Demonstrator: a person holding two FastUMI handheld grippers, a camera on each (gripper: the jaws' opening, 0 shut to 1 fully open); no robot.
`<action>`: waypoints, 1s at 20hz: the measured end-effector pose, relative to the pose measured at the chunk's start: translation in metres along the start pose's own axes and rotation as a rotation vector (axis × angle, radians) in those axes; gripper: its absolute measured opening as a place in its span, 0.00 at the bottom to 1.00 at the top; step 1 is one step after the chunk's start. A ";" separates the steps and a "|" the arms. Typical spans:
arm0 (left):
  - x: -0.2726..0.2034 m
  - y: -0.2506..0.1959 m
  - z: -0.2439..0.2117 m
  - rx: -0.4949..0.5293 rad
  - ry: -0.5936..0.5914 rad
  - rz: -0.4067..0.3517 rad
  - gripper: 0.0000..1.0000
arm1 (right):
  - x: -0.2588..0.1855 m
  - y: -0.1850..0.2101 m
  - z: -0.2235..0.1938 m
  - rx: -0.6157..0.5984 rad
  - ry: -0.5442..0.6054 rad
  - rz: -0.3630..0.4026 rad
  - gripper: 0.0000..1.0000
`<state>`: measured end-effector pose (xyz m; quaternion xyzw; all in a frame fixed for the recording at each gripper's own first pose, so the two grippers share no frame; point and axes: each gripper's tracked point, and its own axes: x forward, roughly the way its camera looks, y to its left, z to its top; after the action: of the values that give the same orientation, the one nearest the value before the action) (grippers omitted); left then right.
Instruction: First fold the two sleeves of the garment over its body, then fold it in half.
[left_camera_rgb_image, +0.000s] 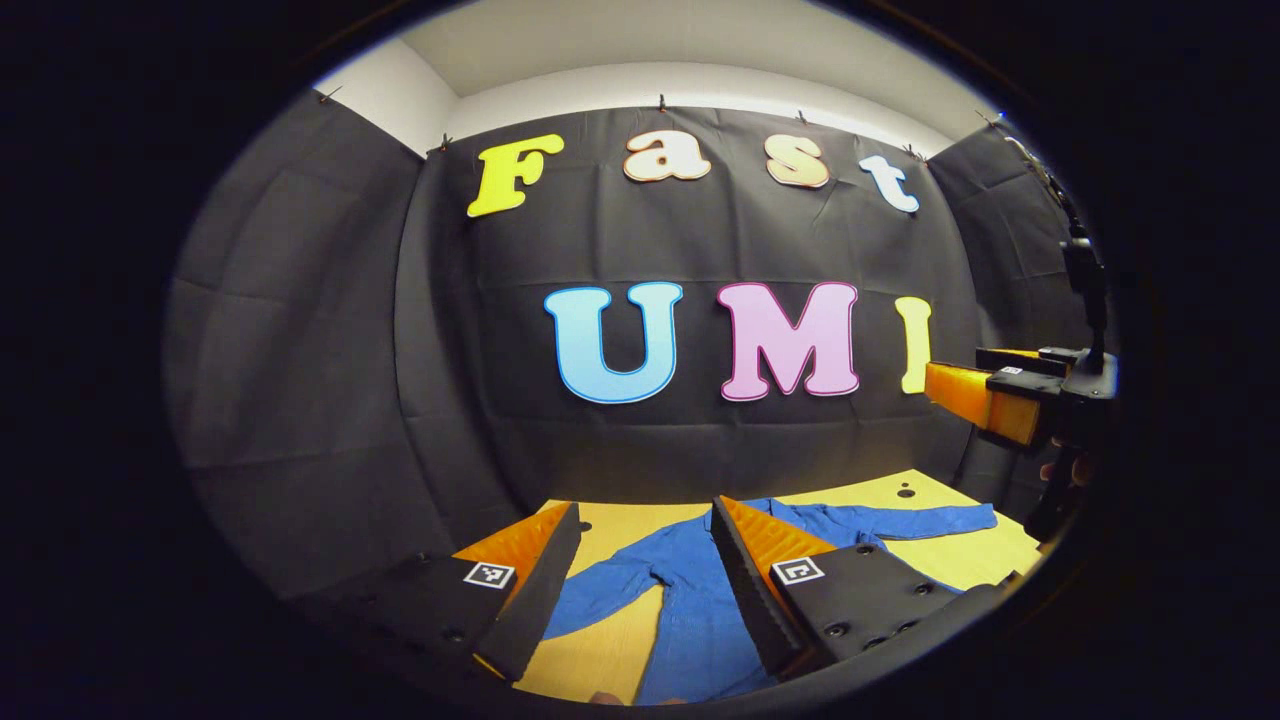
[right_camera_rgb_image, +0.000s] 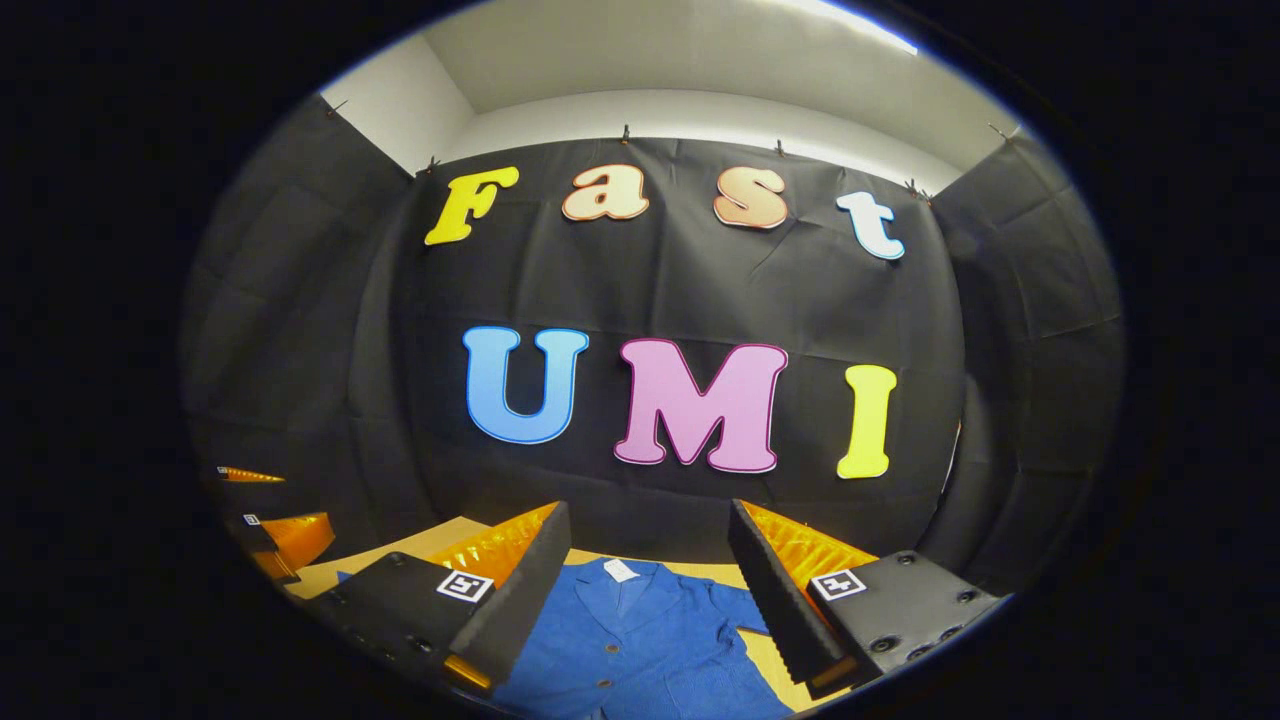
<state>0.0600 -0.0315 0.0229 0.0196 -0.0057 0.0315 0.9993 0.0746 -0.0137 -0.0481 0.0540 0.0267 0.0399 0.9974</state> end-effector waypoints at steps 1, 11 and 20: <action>0.005 -0.003 -0.001 -0.001 0.004 -0.003 0.76 | 0.002 -0.004 -0.001 -0.005 0.000 -0.002 0.92; 0.030 -0.013 0.000 -0.006 0.018 -0.012 0.76 | 0.011 -0.036 -0.021 0.010 0.033 -0.057 0.99; 0.039 -0.032 -0.007 -0.025 0.041 -0.050 0.76 | 0.029 -0.078 -0.057 0.003 0.103 -0.124 0.99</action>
<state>0.1013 -0.0602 0.0156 0.0066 0.0151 0.0070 0.9998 0.1063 -0.0827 -0.1150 0.0514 0.0812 -0.0193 0.9952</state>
